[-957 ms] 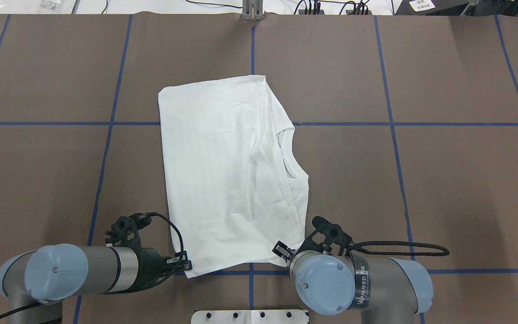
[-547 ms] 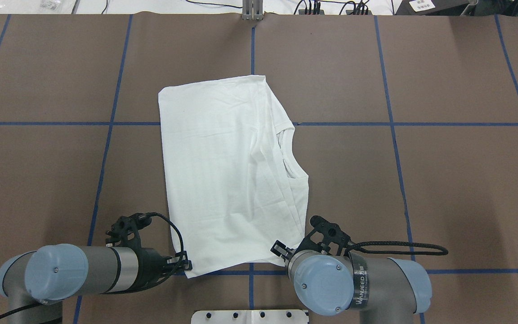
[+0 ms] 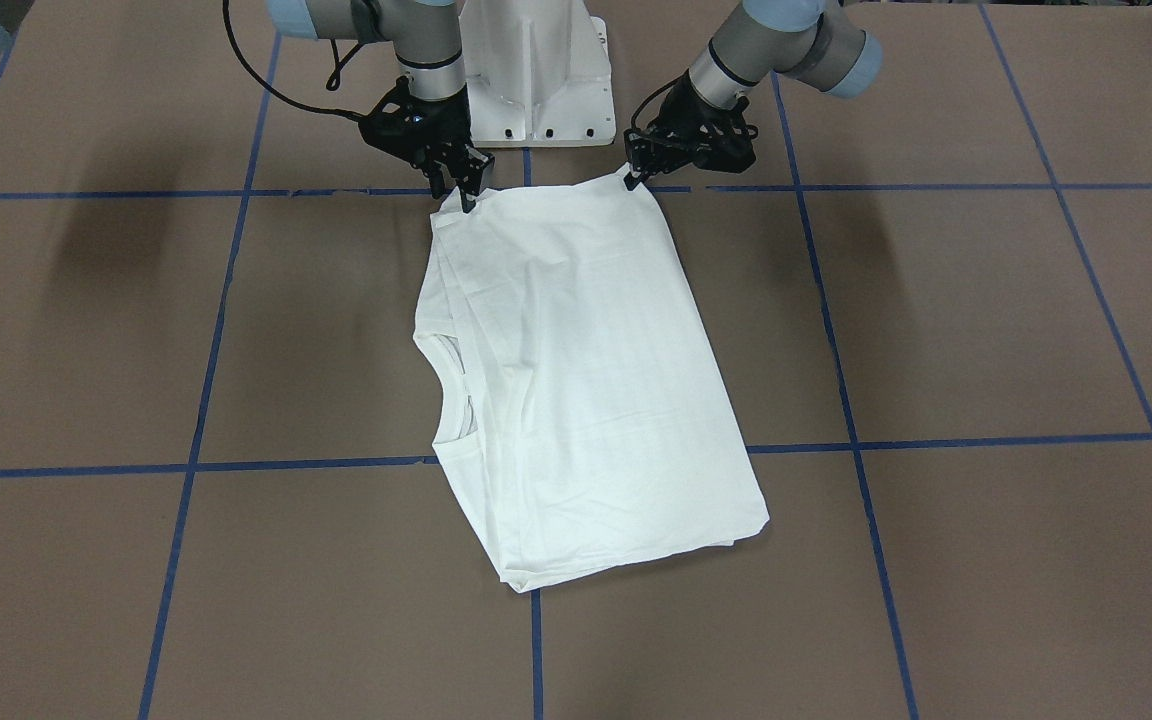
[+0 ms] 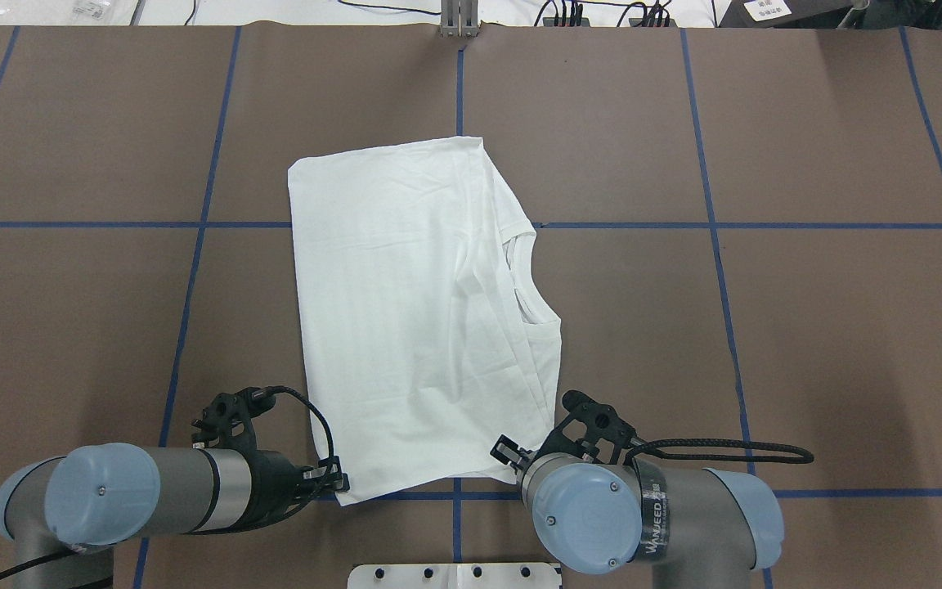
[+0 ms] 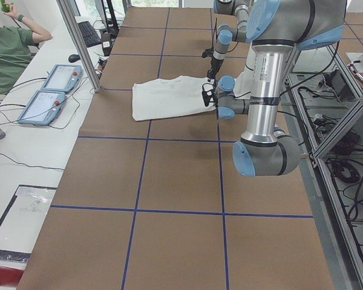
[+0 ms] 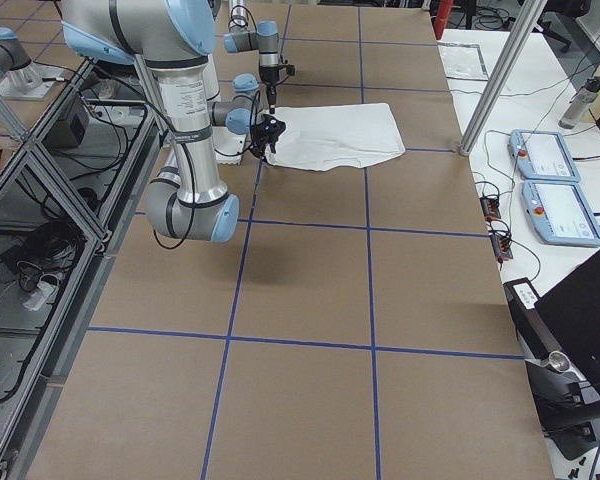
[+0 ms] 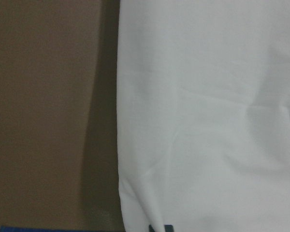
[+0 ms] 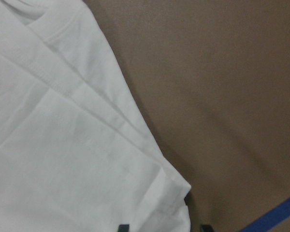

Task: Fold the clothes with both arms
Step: 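Grasp the near edge of the folded shirt with both grippers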

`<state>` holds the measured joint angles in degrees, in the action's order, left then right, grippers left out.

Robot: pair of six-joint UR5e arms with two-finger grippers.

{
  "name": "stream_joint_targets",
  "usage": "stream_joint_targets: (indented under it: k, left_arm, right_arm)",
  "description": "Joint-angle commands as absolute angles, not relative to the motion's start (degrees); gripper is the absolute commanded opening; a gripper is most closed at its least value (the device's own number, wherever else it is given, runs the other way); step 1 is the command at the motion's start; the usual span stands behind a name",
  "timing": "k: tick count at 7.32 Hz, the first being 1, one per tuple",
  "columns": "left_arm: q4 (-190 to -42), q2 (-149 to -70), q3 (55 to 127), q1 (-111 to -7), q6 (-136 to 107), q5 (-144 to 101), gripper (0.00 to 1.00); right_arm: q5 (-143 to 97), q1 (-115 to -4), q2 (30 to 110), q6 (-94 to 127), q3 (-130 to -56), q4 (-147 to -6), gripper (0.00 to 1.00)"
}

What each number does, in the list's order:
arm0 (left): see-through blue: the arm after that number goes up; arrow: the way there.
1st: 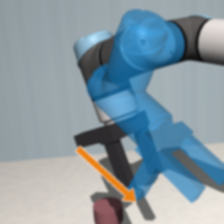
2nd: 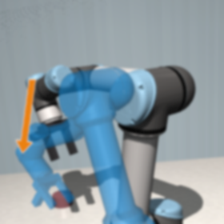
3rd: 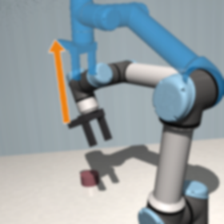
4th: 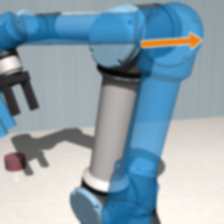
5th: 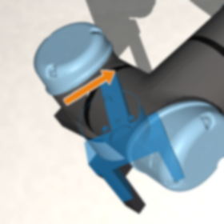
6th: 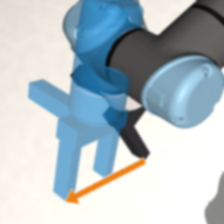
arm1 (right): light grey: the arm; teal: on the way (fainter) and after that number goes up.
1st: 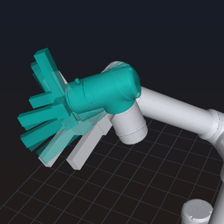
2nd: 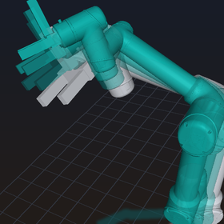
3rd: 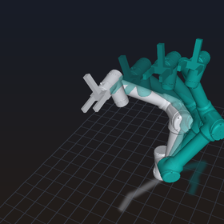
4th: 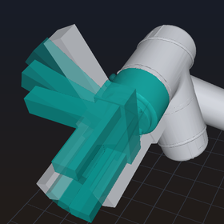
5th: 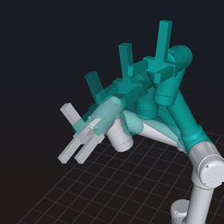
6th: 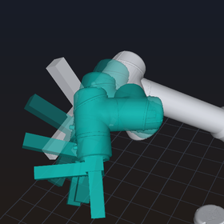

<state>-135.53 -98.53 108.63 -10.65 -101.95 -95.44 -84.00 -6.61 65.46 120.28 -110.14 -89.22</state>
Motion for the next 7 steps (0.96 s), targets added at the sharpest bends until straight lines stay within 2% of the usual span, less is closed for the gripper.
stream_joint_targets:
  k: [1, 3, 4, 6, 7]
  left_arm:
    - [-135.5, -98.5, 108.6, -10.6, -102.0, -95.4, 0.0]
    - [-135.5, -98.5, 108.6, -10.6, -102.0, -95.4, 0.0]
    - [-135.5, -98.5, 108.6, -10.6, -102.0, -95.4, 0.0]
    - [-135.5, -98.5, 108.7, -10.6, -102.0, -95.4, 0.0]
    - [-135.5, -98.5, 108.8, -10.7, -102.0, -95.4, 0.0]
  right_arm:
    - [-83.8, -6.6, 65.5, 120.2, -110.0, -89.3, 0.57]
    - [-83.8, -6.6, 65.4, 120.2, -109.4, -89.3, 0.55]
    - [-83.8, -6.6, 65.1, 120.2, -109.3, -89.3, 0.45]
    - [-83.8, -6.6, 65.1, 120.7, -109.3, -89.3, 0.0]
    - [-83.8, -6.6, 65.1, 120.8, -109.2, -89.4, 0.0]
